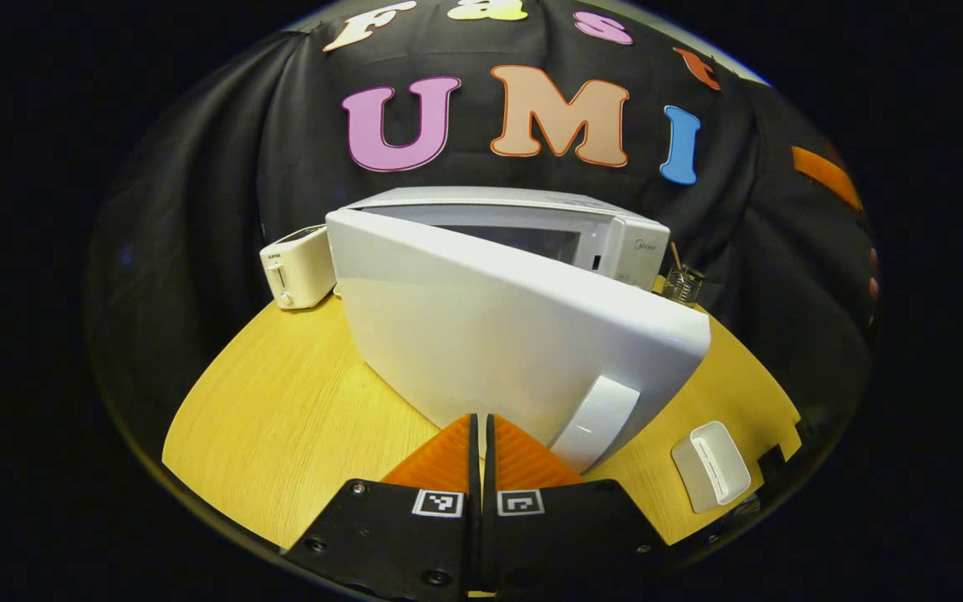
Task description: Open the microwave oven with the left hand, put the food in, and close the microwave oven.
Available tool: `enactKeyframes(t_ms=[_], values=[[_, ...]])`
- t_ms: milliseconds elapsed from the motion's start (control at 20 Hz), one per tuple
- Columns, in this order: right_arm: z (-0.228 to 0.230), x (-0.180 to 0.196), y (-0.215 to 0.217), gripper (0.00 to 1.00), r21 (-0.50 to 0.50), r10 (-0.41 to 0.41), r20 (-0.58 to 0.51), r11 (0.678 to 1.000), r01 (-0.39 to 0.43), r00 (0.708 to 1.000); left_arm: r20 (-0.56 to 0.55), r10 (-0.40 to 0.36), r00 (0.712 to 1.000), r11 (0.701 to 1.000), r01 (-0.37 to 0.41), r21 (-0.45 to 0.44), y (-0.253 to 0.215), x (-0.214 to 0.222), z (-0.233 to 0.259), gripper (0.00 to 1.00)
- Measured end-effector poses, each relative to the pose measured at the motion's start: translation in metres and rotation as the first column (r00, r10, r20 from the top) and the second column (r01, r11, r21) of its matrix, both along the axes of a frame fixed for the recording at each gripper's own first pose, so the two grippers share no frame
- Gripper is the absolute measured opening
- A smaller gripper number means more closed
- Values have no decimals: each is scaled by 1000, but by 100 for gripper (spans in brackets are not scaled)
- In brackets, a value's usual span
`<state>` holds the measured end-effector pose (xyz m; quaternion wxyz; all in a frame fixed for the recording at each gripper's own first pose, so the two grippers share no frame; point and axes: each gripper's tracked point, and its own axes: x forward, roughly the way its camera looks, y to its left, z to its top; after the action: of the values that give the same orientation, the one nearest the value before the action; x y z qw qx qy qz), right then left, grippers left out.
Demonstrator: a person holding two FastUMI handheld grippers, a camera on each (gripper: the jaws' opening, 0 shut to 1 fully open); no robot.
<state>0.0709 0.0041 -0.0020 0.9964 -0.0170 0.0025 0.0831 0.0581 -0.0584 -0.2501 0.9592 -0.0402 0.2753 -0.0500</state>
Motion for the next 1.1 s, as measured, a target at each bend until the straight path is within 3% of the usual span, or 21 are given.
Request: enactKeyframes(t_ms=[150, 200, 500, 1100], values=[[-4, -6, -6, 100, 15, -1, -22, 1000, 1, 1000, 1, -15, 1000, 1000, 15, -4, -13, 12, 0, 1], [-4, -8, -7, 96, 18, 2, -28, 1000, -2, 1000, 1, -19, 1000, 1000, 19, -5, -18, 16, 0, 1], [-4, -20, -12, 96, 6, 18, -30, 1000, -17, 999, 7, -36, 999, 999, 36, -8, -41, 43, 4, 1], [-14, -41, -43, 96, -3, -37, -65, 999, 37, 997, 7, -104, 995, 995, 104, 11, -77, 96, -1, 1]])
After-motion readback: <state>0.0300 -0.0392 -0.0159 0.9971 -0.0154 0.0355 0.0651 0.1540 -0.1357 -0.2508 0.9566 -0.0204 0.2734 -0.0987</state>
